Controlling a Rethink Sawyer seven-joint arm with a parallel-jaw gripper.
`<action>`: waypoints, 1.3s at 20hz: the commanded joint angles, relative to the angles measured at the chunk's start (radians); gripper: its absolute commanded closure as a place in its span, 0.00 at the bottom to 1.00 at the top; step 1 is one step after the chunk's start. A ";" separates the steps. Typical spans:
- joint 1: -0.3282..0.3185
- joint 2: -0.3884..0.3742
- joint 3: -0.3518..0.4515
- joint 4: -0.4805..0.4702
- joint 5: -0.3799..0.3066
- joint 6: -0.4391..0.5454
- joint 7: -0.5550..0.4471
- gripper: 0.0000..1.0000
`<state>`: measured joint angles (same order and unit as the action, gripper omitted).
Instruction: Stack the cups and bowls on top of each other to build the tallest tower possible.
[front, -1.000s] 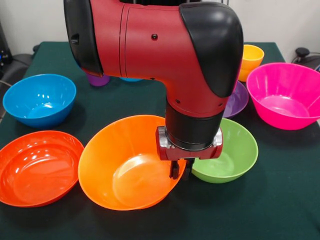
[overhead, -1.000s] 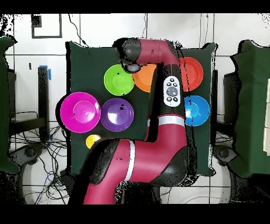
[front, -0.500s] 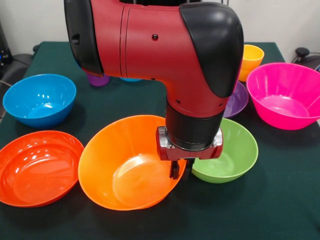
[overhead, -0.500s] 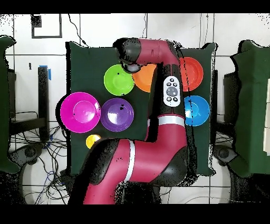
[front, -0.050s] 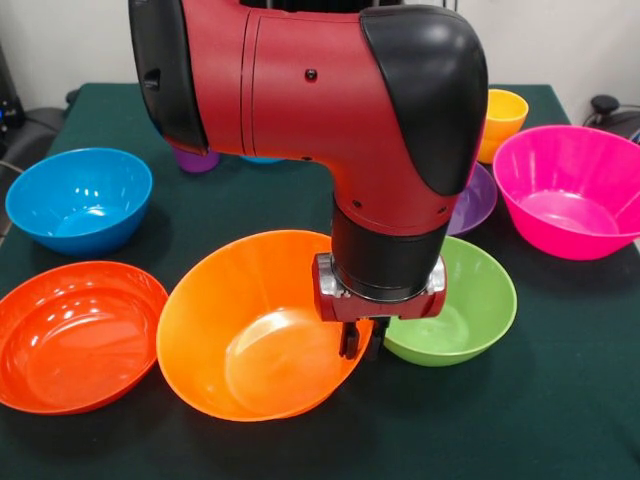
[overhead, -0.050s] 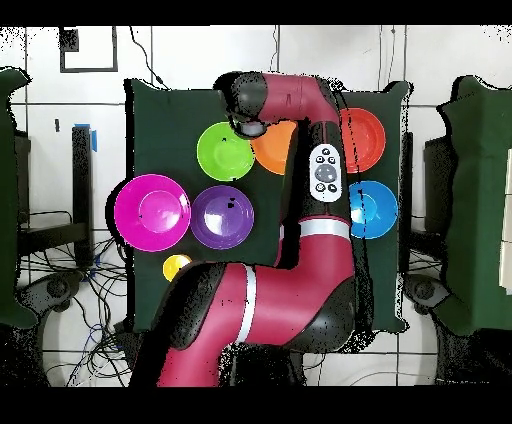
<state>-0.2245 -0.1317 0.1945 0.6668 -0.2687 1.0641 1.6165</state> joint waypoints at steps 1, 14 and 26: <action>0.025 0.040 0.090 0.007 -0.050 0.000 -0.246 1.00; 0.015 0.032 0.102 0.024 -0.043 -0.028 -0.245 0.00; 0.014 0.033 0.109 0.019 -0.052 -0.030 -0.252 0.00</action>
<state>-0.2245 -0.1107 0.2190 0.6654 -0.2716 1.0634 1.6165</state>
